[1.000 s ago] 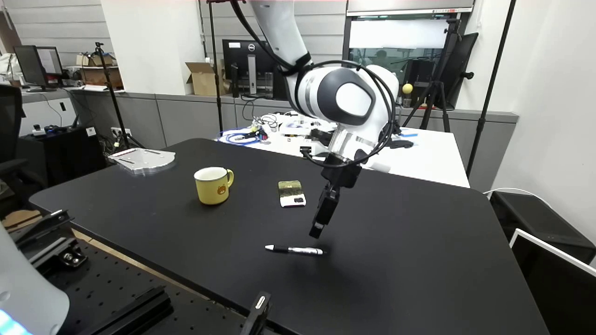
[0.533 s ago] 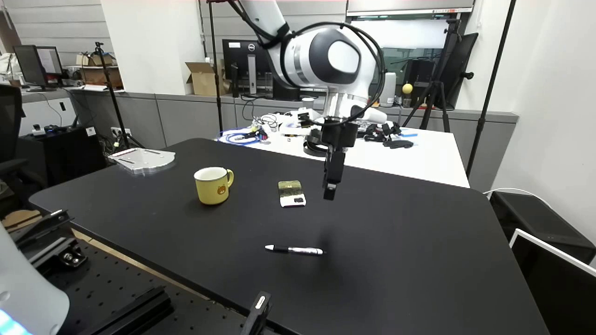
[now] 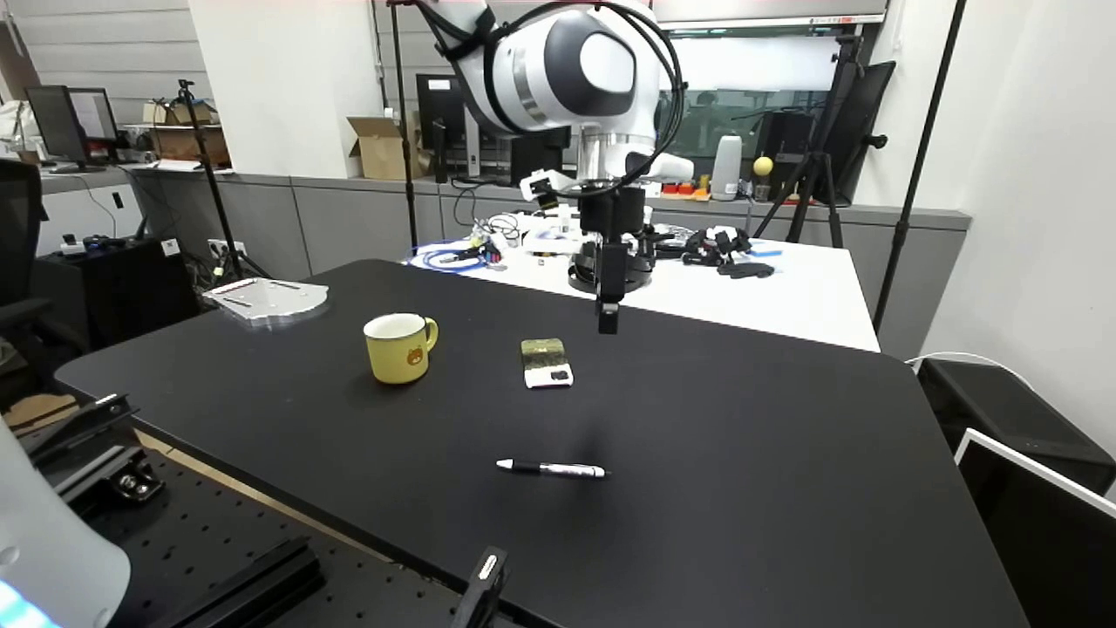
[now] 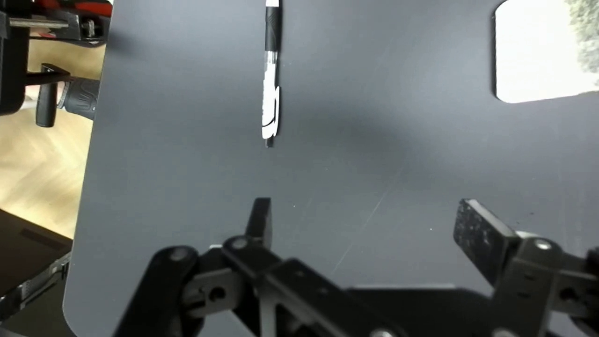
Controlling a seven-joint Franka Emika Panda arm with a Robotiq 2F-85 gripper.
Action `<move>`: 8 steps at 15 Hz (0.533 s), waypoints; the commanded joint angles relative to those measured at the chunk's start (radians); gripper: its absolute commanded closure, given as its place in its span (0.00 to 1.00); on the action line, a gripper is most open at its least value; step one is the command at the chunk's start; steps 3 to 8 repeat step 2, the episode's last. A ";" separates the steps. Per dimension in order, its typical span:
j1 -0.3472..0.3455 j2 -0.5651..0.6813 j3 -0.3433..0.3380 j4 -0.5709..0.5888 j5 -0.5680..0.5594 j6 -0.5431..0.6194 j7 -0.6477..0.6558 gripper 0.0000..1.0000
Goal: Take the white pen out of the yellow mug
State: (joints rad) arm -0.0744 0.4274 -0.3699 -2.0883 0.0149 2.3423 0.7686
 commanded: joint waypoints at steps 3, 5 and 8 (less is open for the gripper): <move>-0.024 0.007 0.020 0.003 -0.012 -0.001 0.006 0.00; -0.024 0.007 0.020 0.003 -0.012 -0.001 0.006 0.00; -0.024 0.007 0.020 0.003 -0.012 -0.001 0.006 0.00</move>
